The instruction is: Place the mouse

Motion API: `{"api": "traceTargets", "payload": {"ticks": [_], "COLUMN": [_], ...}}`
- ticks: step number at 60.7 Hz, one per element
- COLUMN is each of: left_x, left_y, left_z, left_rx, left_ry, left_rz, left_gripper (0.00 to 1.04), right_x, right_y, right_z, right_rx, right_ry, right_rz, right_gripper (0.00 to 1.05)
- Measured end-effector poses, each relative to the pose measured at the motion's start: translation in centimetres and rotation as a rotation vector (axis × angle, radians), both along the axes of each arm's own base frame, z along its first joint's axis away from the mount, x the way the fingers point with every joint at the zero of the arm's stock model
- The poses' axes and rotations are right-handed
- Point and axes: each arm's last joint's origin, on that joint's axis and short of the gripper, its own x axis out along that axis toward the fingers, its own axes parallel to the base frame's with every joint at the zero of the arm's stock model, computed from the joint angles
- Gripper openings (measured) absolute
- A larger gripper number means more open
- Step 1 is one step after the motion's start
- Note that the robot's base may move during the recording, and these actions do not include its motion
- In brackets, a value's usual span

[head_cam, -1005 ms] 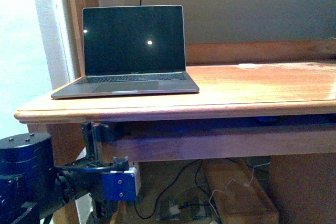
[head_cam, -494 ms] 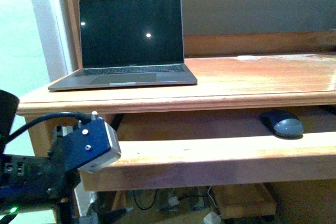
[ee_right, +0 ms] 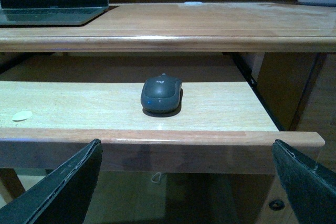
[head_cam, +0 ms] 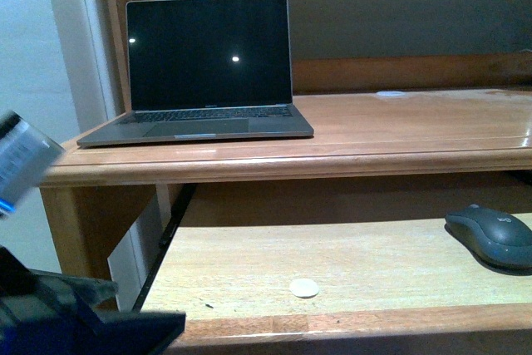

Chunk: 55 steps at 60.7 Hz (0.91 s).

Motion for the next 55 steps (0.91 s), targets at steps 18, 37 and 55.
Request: {"api": "traceTargets", "payload": {"ticks": [18,37,55], "left_x": [-6.0,-8.6,-10.2], "left_y": [2.1,4.5,5.9], "left_z": [2.6,0.1,-0.9], "left_rx": [0.042,0.088,0.085], "left_ry": [-0.458,-0.454,-0.455], "left_rz": [0.768,0.797,0.774], "left_gripper": [0.62,0.04,0.03], "right_x": [0.1,6.0,14.8], "right_y": [0.0,0.8,5.3], "right_z": [-0.2,6.3,6.4], "right_rx": [0.021,0.126,-0.025], "right_ry": [0.036,0.081,0.326], "right_rz": [-0.051,-0.204,-0.028], "right_gripper": [0.97,0.97,0.97]}}
